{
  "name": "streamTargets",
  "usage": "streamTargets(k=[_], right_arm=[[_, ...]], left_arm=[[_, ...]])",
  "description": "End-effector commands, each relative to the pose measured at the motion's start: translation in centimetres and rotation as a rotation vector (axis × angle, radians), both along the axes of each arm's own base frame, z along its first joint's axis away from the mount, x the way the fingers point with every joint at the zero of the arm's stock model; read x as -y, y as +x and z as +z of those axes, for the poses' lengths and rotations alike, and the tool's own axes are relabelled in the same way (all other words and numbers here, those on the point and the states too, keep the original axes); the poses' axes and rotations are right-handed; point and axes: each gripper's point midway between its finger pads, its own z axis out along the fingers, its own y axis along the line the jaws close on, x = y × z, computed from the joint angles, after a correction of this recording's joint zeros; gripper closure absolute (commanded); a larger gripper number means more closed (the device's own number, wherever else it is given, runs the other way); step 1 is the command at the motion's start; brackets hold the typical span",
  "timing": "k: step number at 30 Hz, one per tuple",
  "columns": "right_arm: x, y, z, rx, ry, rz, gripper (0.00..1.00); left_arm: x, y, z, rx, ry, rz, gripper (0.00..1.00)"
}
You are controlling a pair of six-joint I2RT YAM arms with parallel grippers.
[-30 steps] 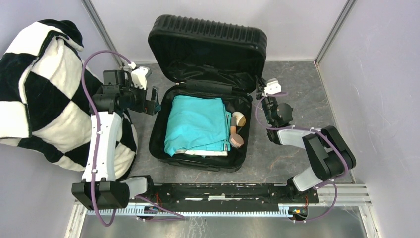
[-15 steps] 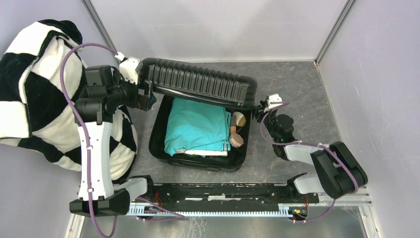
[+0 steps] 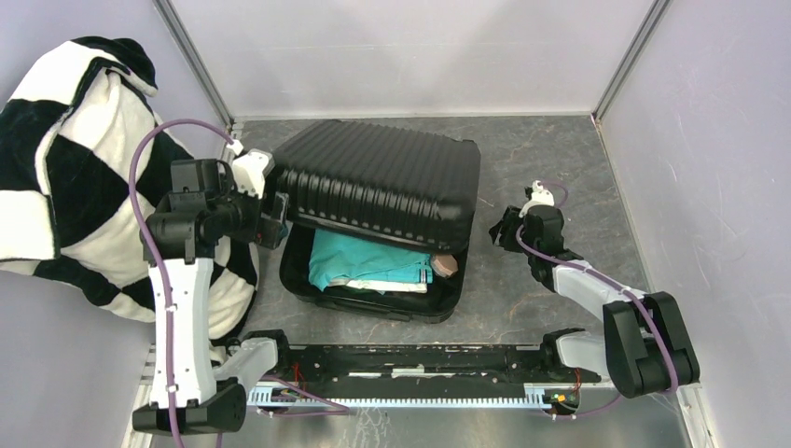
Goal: Pack the luggage
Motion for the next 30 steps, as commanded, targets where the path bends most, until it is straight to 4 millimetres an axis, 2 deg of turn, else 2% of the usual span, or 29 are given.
streamTargets(k=[1,4,8,12,17,21,26,30], right_arm=[[-2.4,-0.3,2.0,-0.03,0.17,0.067,0.5],[-3.0,0.0,3.5,-0.006,0.21,0.084,0.42],[-4.0,-0.4,4.8,-0.001,0.263,0.132,0.36],[-3.7,-0.9,4.9,-0.002,0.265,0.123,0.36],[-2.2,-1.0,4.0,-0.037,0.229,0.041,0.38],[-1.8,-0.5,4.1,-0.039,0.231,0.015,0.38],[-2.0,-0.4,4.8,-0.032,0.258,0.014,0.39],[-1.9,-1.2,4.1,-0.048,0.255,0.016,0.4]], left_arm=[[-0.6,-2.2,0.0,0.003,0.072,-0.041,0.0],[-0.7,-2.4,-1.0,-0.02,0.062,-0.021,0.0],[0.3,-3.2,-1.7,-0.067,0.024,-0.071,0.0],[0.6,-4.0,-0.5,-0.055,0.03,-0.107,0.0],[1.5,-5.3,1.6,-0.017,0.008,-0.16,0.0],[0.8,-5.5,1.7,-0.001,0.05,-0.143,0.0],[0.2,-4.5,1.5,0.032,0.072,-0.109,0.0],[-2.2,-1.2,-0.4,0.049,0.126,0.048,0.0]])
